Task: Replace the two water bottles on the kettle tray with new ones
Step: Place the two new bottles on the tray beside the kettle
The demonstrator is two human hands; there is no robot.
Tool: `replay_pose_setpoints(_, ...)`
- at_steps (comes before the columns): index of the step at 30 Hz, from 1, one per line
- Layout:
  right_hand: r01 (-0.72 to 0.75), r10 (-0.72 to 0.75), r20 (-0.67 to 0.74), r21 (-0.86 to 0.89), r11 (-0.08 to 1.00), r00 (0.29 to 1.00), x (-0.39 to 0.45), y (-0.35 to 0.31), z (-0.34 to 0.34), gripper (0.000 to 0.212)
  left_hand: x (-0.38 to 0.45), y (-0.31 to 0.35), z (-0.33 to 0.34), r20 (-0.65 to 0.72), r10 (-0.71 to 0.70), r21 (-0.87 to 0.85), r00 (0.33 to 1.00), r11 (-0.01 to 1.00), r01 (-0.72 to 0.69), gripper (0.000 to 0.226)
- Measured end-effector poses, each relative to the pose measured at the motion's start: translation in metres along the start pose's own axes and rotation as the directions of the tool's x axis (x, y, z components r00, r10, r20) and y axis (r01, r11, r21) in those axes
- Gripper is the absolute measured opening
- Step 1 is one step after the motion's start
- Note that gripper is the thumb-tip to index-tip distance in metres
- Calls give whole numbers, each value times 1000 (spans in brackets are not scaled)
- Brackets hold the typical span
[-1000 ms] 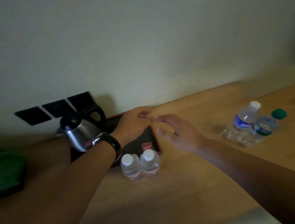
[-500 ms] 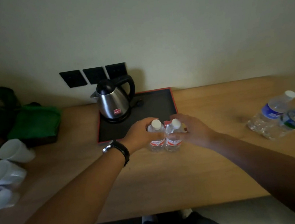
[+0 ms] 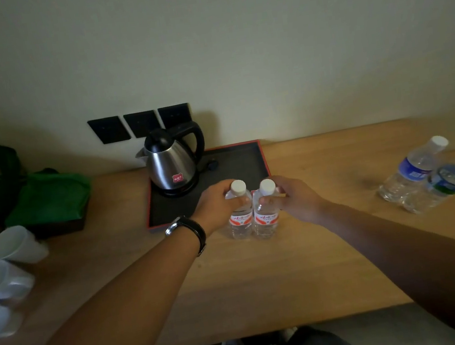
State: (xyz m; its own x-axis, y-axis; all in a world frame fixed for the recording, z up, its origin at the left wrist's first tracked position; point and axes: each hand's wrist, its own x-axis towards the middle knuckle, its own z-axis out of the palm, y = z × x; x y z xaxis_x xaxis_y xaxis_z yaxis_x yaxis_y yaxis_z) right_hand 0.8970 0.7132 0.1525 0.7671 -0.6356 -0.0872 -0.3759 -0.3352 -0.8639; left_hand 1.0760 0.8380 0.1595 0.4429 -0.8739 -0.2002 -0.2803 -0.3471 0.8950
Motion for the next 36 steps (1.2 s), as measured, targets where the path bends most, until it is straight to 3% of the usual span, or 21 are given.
replay_pose_setpoints(7, 39, -37, 25, -60, 997, 999, 35, -27, -28, 16, 28, 43, -31, 119, 7, -28, 993, 1000, -4, 17)
replay_pose_setpoints(11, 90, -89, 13, -79, 993, 996, 81, -48, -54, 15, 69, 73, -52, 74, 23, -40, 997, 999, -20, 17)
replay_pose_setpoints(13, 86, -86, 12, -70, 994, 996, 107, -53, -65, 23, 91, 86, -59, 46, 34, -29, 998, 999, -33, 24)
replay_pose_setpoints(16, 99, -100, 2, -75, 992, 995, 142, -55, -75, 22, 123, 98, -64, 3, 11, 3, 1000, 1000, -11, 56)
replay_pose_setpoints(18, 100, -101, -14, -66, 993, 995, 163, -51, -76, 25, 145, 98, -64, -19, 10, -6, 1000, 1000, -10, 57)
replay_pose_setpoints(23, 51, -52, -16, -16, 999, 999, 204, -27, -75, 32, 189, 83, -55, -84, 2, 10, 996, 1000, -1, 28)
replay_pose_setpoints(29, 32, -33, -21, -30, 999, 999, 231, 0, -75, 31, 222, 62, -42, -81, -9, 38, 997, 999, 12, 44)
replay_pose_setpoints(36, 31, -31, -43, 7, 1000, 999, 244, 11, -73, 28, 239, 54, -30, -126, -32, 29, 992, 999, 36, 38)
